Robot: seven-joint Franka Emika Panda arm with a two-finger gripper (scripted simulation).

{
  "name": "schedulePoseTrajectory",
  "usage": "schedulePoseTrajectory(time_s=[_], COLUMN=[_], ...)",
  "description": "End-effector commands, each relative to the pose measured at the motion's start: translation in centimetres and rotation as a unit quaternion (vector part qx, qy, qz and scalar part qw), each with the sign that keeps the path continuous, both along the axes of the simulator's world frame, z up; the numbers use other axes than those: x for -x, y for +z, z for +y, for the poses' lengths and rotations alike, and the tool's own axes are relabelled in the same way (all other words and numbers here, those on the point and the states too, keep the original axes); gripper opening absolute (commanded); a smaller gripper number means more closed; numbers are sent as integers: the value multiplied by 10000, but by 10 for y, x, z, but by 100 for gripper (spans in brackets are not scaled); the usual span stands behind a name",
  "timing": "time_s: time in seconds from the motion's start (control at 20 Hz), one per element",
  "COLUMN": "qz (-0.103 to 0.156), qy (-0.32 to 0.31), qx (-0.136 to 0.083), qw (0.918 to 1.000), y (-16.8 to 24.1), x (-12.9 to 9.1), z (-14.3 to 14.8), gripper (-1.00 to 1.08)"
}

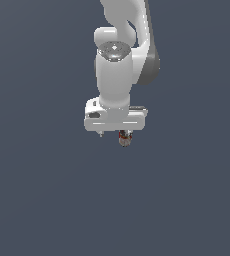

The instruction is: Pick up the object and move it to a goal position.

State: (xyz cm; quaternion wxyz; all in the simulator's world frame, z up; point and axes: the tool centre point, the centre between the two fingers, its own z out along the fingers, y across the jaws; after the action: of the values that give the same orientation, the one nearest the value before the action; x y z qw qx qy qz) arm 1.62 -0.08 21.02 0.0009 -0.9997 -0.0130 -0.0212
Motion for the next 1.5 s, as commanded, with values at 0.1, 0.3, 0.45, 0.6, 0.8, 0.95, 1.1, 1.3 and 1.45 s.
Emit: schedulePoseTrajectory(time_s=[0.1,0.3,0.45,0.6,0.8,0.95,1.1,1.3,1.45], qz=[5,41,75,87,81,82,85,90,96], qy=[-12,-110,-203,-241,-210,-227,-289,-440,-601], qx=[2,15,26,30,29,28,26,18,11], qw=[10000,9999,9998,9997,9997,9997,9995,9990,9981], y=[0,-4,-8,-10,-9,-9,-10,-14,-17], x=[0,2,4,5,4,5,6,9,12], z=[-2,-19,-34,-40,-38,-38,-36,-31,-26], gripper=[100,100,100,100,100,100,100,100,100])
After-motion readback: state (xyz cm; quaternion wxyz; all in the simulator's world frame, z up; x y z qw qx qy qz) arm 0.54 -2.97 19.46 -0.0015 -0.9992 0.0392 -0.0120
